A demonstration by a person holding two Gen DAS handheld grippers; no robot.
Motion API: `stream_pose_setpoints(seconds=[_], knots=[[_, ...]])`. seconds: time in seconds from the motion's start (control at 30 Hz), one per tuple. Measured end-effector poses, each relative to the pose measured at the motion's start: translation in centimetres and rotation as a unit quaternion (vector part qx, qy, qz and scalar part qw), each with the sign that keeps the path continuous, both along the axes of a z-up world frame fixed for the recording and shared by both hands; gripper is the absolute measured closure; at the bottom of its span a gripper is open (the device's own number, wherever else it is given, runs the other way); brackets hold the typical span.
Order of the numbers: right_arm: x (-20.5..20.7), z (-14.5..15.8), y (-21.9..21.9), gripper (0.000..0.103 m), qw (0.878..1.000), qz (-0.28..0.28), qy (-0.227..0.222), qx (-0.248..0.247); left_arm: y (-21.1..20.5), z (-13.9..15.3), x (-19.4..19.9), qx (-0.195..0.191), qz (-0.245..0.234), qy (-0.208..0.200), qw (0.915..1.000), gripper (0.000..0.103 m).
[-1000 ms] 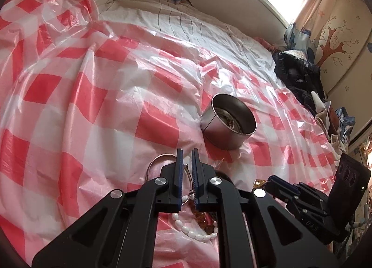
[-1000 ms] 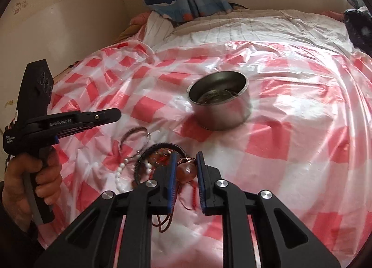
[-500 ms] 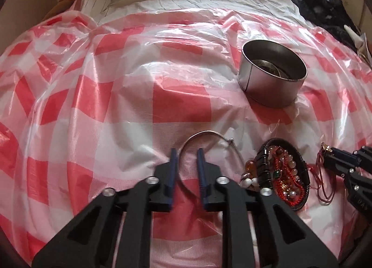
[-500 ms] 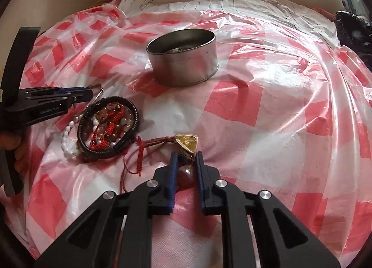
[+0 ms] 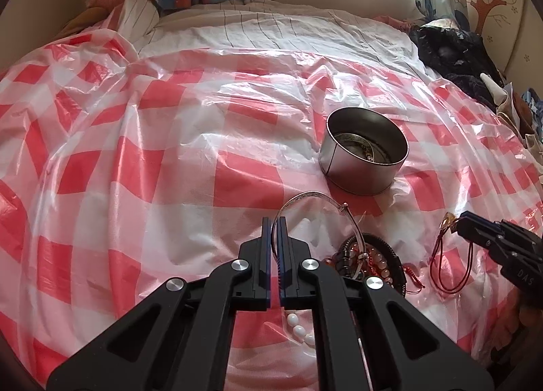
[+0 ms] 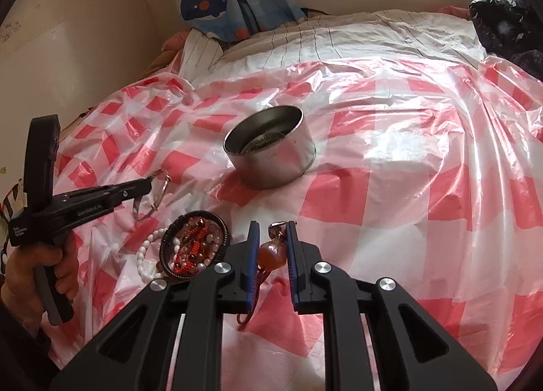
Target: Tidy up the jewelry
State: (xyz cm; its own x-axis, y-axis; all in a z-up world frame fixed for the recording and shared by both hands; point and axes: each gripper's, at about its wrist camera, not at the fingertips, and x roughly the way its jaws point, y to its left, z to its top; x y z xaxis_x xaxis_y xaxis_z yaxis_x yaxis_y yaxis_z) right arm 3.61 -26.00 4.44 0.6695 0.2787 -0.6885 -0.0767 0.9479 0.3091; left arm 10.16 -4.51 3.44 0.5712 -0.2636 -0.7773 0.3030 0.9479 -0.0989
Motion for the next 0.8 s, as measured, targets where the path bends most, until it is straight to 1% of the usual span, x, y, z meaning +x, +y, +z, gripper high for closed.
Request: stream_pose_setpoints(seconds=[0.17,0.3,0.43,0.63,0.8], knots=[[0.5,1.4,-0.8,0.087,0.999,-0.006,-0.019,0.028,-1.0,0.7,0.0,0.003,-0.013,-0.013,0.9998,0.1],[1.4,2.3,-1.1,0.087,0.999,-0.004,-0.031,0.038,-2.0,1.5,0.3,0.001,-0.023,-0.026,0.9994,0.1],[2.8,3.6,-0.9,0.087,0.998,0.0,-0.048,0.038,-3.2,2.2,1.1,0.0,-0.031,-0.035,0.9989,0.1],[5.6,6.1,-0.3,0.087,0.996,0.008,-0.079,0.031,-5.6,3.4,3.5,0.0,-0.041,-0.051,0.9978,0.1],[8.4,7.6,0.2,0.087,0.994,0.017,-0.102,0.02,-7.7,3.4,5.9,-0.001,-0.049,-0.054,0.9974,0.1]])
